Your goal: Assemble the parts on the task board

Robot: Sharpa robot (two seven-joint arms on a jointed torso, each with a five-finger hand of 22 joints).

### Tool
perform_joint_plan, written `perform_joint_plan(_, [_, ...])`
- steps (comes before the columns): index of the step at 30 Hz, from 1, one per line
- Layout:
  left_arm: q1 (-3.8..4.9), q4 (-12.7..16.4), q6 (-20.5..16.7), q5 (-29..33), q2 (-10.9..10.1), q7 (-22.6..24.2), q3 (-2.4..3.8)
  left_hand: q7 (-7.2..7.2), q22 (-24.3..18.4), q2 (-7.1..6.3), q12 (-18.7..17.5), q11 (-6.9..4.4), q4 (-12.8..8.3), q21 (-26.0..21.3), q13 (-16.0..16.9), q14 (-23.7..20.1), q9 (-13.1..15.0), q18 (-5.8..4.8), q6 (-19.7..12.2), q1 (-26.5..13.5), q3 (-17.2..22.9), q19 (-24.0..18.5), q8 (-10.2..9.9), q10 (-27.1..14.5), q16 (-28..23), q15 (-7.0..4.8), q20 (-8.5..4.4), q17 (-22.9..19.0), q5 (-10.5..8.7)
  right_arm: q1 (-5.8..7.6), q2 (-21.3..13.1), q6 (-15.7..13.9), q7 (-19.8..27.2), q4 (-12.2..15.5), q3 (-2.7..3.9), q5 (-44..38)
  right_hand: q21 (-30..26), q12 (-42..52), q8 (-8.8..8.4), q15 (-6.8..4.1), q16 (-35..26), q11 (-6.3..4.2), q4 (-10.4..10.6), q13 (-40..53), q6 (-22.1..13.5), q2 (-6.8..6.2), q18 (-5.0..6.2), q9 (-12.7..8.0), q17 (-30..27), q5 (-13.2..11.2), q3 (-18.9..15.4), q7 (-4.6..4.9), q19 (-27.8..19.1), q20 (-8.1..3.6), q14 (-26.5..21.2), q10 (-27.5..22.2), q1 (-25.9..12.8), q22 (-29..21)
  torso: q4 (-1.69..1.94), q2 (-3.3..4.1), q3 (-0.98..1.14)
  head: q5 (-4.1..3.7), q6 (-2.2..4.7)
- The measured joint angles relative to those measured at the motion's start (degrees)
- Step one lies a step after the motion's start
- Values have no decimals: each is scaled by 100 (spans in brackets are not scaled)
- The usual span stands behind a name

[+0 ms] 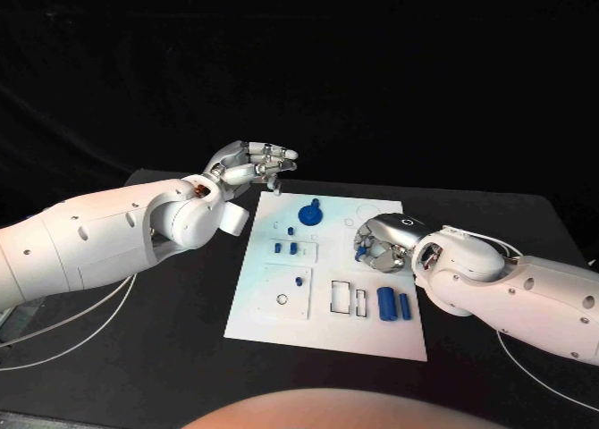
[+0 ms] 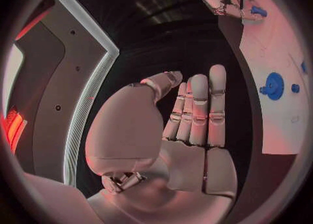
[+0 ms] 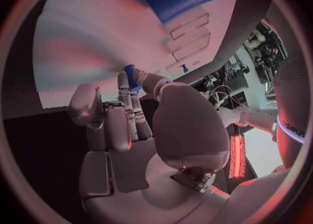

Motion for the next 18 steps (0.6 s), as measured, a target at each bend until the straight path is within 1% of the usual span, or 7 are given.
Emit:
perform_joint_plan(3, [0,0,0,0,0,-1,0,0,0,0,0,0,0,0,0,0,0,0,0,0,0,0,0,0,0,0,0,0,0,-11,-7,-72,-31,4,-4,-17,30,12,47,-20,0,-27,-30,22,50,22,0,27,-9,-12,30,-22,10,-10,-20,28,9,28,1,0,0,-5,-5])
perform_joint_plan(4, [0,-1,0,0,0,-1,0,0,0,0,0,0,0,0,0,0,0,0,0,0,0,0,0,0,0,0,0,0,0,-14,-14,-98,-39,11,-6,-22,65,12,48,-21,0,-27,-38,29,63,30,-47,27,-10,-19,38,-24,29,-29,-21,28,16,47,1,0,0,-6,-7])
perform_joint_plan(5, [0,-1,0,0,0,-1,0,0,0,0,0,0,0,0,0,0,0,0,0,0,0,0,0,0,0,0,0,0,0,-17,-23,-127,-47,21,-9,-26,80,21,48,-20,0,-26,-38,30,73,38,-67,27,-9,-22,38,-34,29,-28,-20,51,24,56,1,-1,0,-9,-8])
perform_joint_plan(10, [0,-2,1,0,0,-2,0,0,0,0,0,0,0,0,0,0,0,0,0,0,0,0,0,0,0,0,0,0,0,-27,-98,-308,-84,123,-12,-42,98,49,48,-41,0,-38,-54,59,81,70,-66,27,-10,-42,54,-42,47,-47,0,79,40,89,-2,-5,0,-10,-12])
perform_joint_plan(12, [0,-4,1,0,0,-2,0,0,0,0,0,0,0,0,0,0,0,0,0,0,0,0,0,0,0,0,0,0,0,-25,-153,-382,-97,200,-1,-42,98,49,48,-41,0,-38,-54,59,81,90,-67,27,-9,-45,54,-42,47,-47,0,79,46,88,-2,-8,0,-14,-12])
perform_joint_plan(15, [0,-11,1,0,3,-2,0,0,0,0,26,0,0,0,1,0,0,0,0,0,0,0,0,0,11,0,0,0,0,23,-251,-491,-120,356,27,-42,98,49,48,-41,0,-37,-54,60,80,97,-67,27,-15,-54,53,-42,47,-47,0,79,53,88,-5,-14,0,-19,-6])
perform_joint_plan(18, [0,-21,1,0,9,-3,0,0,0,0,36,0,0,0,1,0,0,0,0,0,0,0,0,0,24,0,0,1,0,111,-354,-581,-141,569,55,-34,98,49,48,-41,0,-37,-55,60,79,97,-67,27,-16,-56,53,-43,47,-47,0,79,53,88,-6,-18,0,-20,5])
